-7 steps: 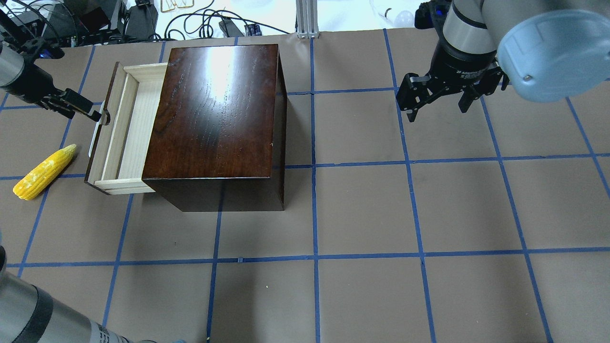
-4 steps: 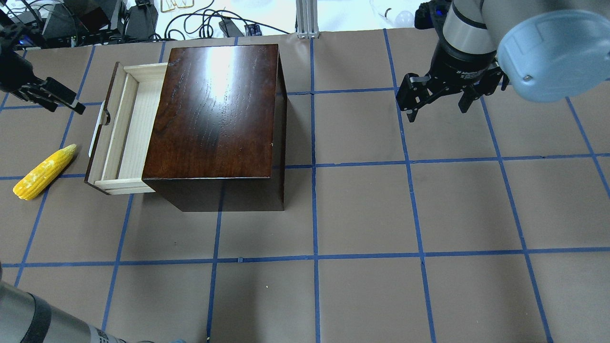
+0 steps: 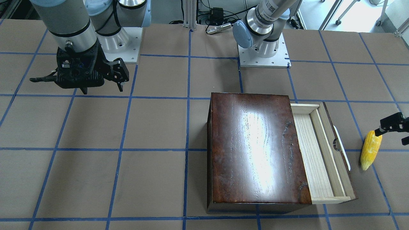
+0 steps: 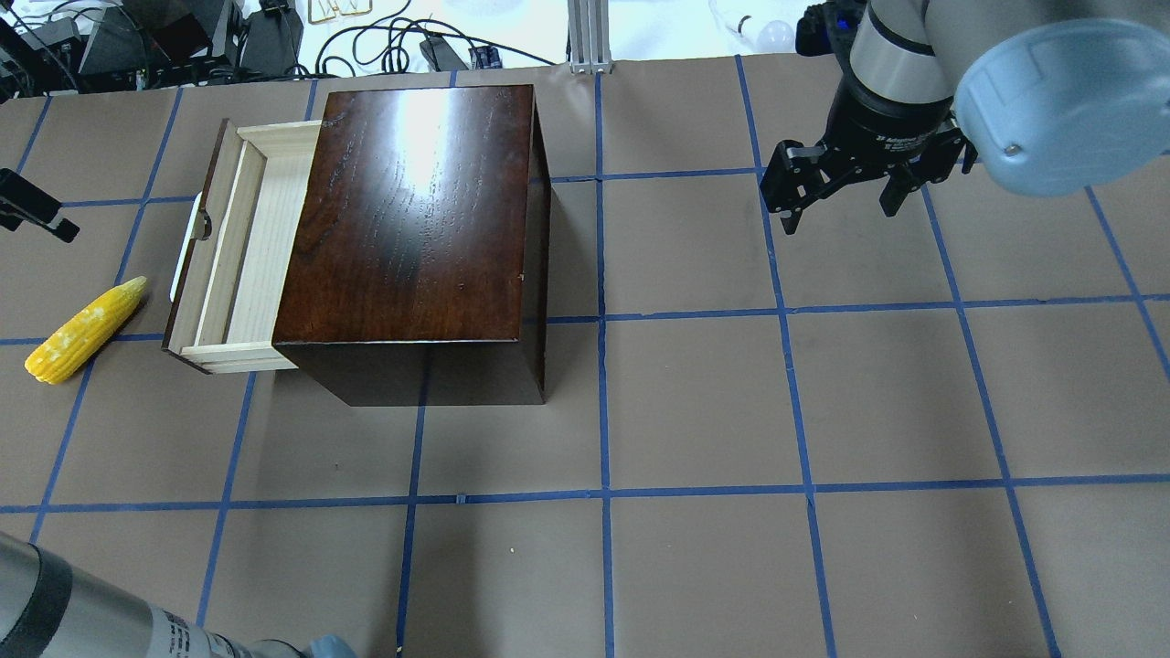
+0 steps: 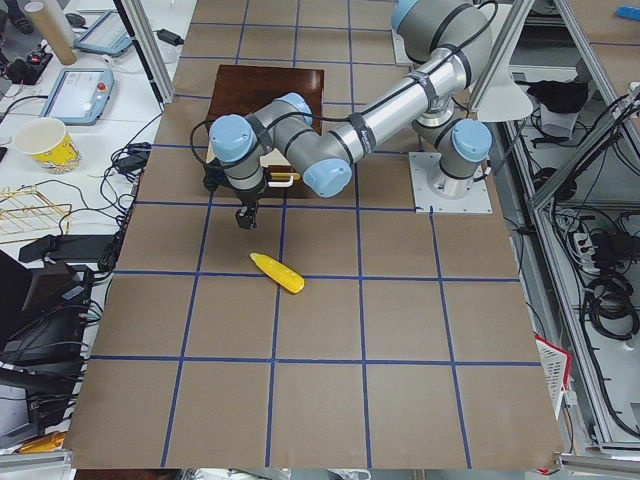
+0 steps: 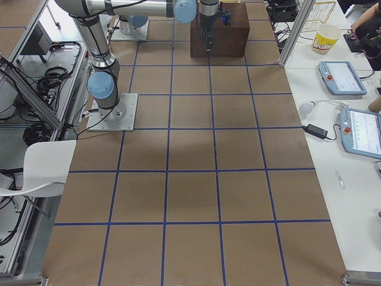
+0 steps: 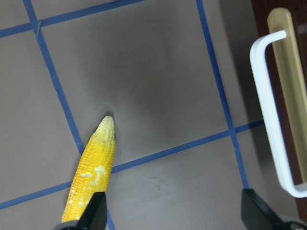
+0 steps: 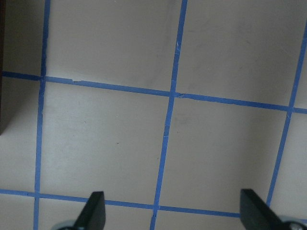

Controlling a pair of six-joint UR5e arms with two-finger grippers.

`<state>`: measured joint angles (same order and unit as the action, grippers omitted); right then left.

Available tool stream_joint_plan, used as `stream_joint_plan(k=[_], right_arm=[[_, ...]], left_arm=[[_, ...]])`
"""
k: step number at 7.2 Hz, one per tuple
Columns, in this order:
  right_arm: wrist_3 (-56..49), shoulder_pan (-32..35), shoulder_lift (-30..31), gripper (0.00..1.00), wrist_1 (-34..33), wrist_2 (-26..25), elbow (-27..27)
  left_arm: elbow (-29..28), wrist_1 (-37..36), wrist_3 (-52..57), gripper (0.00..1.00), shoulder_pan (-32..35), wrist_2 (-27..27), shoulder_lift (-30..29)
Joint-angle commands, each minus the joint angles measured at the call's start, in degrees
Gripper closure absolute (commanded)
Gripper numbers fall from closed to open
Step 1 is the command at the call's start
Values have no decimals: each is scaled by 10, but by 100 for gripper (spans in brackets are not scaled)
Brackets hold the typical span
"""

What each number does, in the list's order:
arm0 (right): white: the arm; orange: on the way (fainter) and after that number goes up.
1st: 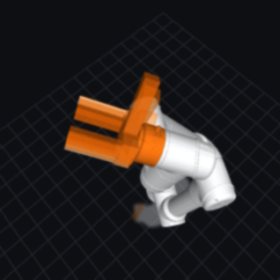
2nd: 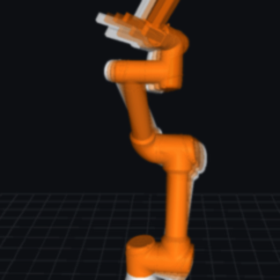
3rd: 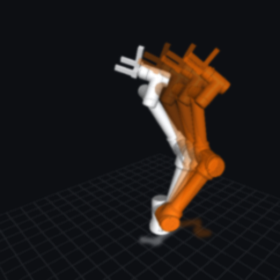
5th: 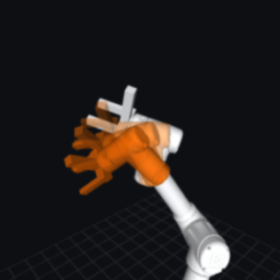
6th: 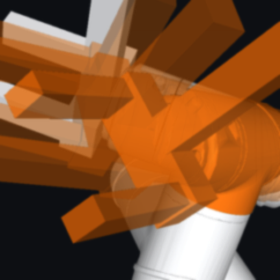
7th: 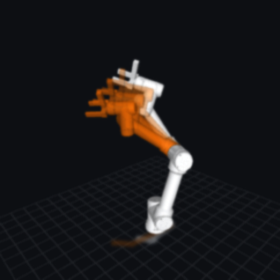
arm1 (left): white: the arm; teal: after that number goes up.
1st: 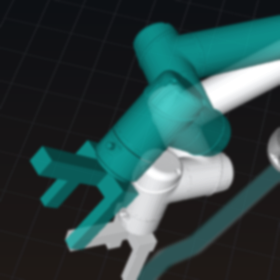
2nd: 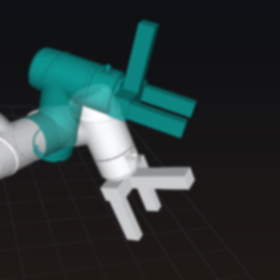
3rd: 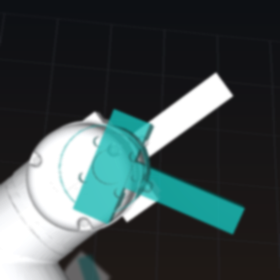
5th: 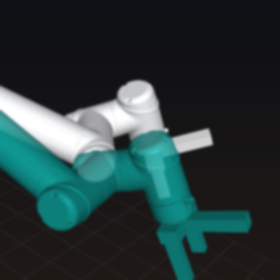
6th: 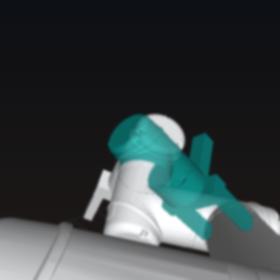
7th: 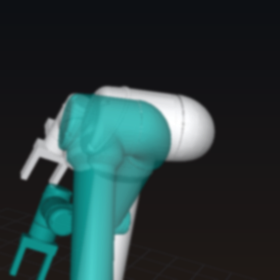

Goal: Open drawer and put corn inside
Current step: 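Lower the left gripper onto the yellow corn cob and grasp it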

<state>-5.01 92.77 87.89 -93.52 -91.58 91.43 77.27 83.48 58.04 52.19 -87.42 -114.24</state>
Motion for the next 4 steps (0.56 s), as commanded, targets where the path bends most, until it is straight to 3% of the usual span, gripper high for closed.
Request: stream_joint_plan(k=[1, 4], right_arm=[[0, 0, 0, 0, 0, 0, 1], [0, 1, 0, 0, 0, 0, 0]], left_arm=[[3, -18, 84, 0, -24, -13, -26], [22, -33, 178, 0, -45, -11, -58]])
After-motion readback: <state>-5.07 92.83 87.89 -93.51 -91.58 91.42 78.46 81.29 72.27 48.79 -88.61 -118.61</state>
